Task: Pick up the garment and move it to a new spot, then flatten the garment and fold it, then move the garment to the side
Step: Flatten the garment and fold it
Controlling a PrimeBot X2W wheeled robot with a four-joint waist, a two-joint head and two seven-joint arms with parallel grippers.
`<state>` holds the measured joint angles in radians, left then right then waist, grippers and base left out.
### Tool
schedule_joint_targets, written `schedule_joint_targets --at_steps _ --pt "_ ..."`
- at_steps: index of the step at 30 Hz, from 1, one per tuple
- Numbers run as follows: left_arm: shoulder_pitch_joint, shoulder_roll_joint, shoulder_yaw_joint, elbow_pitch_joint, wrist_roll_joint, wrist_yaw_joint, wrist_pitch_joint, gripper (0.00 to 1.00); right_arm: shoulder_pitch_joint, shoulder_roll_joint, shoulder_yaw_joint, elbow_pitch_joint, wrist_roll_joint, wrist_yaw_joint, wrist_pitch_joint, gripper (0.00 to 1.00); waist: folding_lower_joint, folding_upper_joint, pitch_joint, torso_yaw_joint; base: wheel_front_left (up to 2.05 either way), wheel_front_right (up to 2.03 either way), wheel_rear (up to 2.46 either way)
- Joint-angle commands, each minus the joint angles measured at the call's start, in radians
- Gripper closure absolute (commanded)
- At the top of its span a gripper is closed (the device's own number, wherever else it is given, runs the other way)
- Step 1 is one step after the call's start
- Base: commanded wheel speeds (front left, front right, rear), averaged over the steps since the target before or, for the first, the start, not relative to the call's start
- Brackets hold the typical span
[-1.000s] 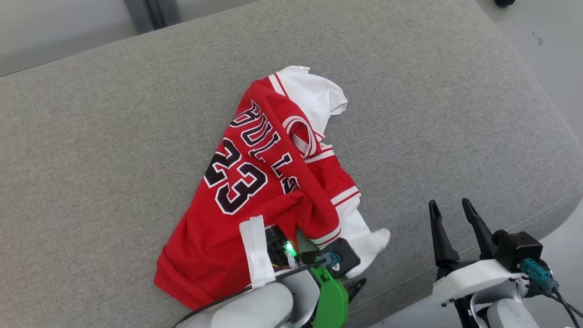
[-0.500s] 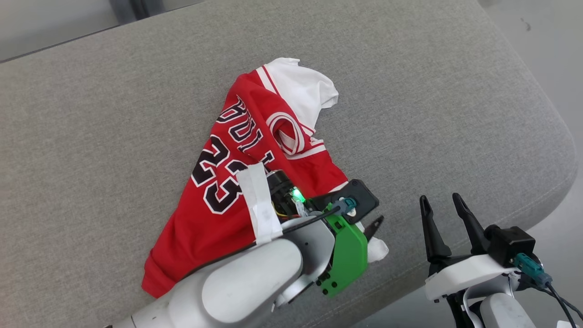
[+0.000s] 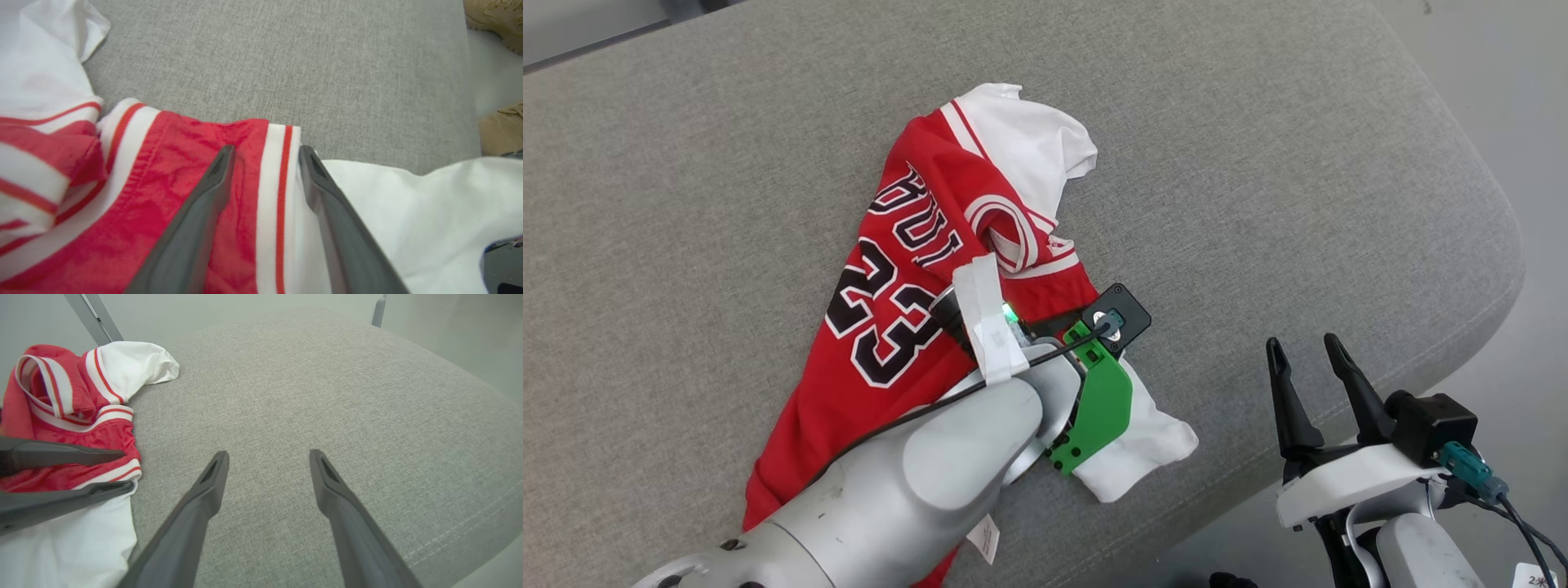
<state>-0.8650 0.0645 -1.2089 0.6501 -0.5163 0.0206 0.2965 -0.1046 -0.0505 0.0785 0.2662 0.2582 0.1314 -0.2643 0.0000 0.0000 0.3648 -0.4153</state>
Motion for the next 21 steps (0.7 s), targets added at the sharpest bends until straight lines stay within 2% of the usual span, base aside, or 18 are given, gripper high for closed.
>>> schedule_joint_targets --at_steps 1,6,9,13,14,15,16,21 --pt "-0.009 0.003 -0.008 0.026 0.002 -0.015 -0.004 1.00 -0.007 0.000 0.002 0.002 0.007 -0.002 0.000 0.00 0.0000 0.0000 0.002 -0.002 0.00 0.00 0.00" --pt "-0.032 -0.007 0.000 0.052 -0.010 -0.024 -0.075 1.00 -0.010 0.000 -0.001 0.002 0.014 -0.002 0.000 0.00 0.0000 0.0000 0.003 -0.002 0.00 0.00 0.00" --pt "-0.060 -0.013 0.029 0.026 -0.017 0.002 -0.167 1.00 -0.010 0.000 0.001 0.004 0.012 -0.002 0.000 0.00 0.0000 0.0000 0.002 -0.002 0.00 0.00 0.00" --pt "-0.056 -0.013 0.086 -0.037 -0.082 0.052 -0.341 1.00 -0.014 0.000 0.013 0.009 0.013 -0.002 0.000 0.00 0.0000 0.0000 -0.001 -0.010 0.00 0.00 0.00" --pt "-0.051 -0.011 0.084 -0.038 -0.091 0.064 -0.369 0.66 -0.014 0.000 0.015 0.010 0.011 -0.002 0.000 0.00 0.0000 0.0000 -0.003 -0.012 0.00 0.00 0.00" --pt "-0.050 -0.011 0.074 -0.034 -0.100 0.067 -0.389 0.11 -0.013 0.000 0.020 0.012 0.011 -0.002 0.000 0.00 0.0000 0.0000 -0.003 -0.015 0.00 0.00 0.00" --pt "-0.041 -0.011 0.072 -0.033 -0.127 0.065 -0.401 0.00 -0.015 0.000 0.024 0.014 0.013 -0.002 0.000 0.00 0.0000 0.0000 -0.003 -0.018 0.00 0.00 0.00" --pt "-0.039 -0.011 0.039 -0.049 -0.218 0.056 -0.478 0.00 -0.009 0.000 0.015 0.013 0.004 -0.002 0.000 0.00 0.0000 0.0000 -0.003 -0.010 0.00 0.00 0.00"
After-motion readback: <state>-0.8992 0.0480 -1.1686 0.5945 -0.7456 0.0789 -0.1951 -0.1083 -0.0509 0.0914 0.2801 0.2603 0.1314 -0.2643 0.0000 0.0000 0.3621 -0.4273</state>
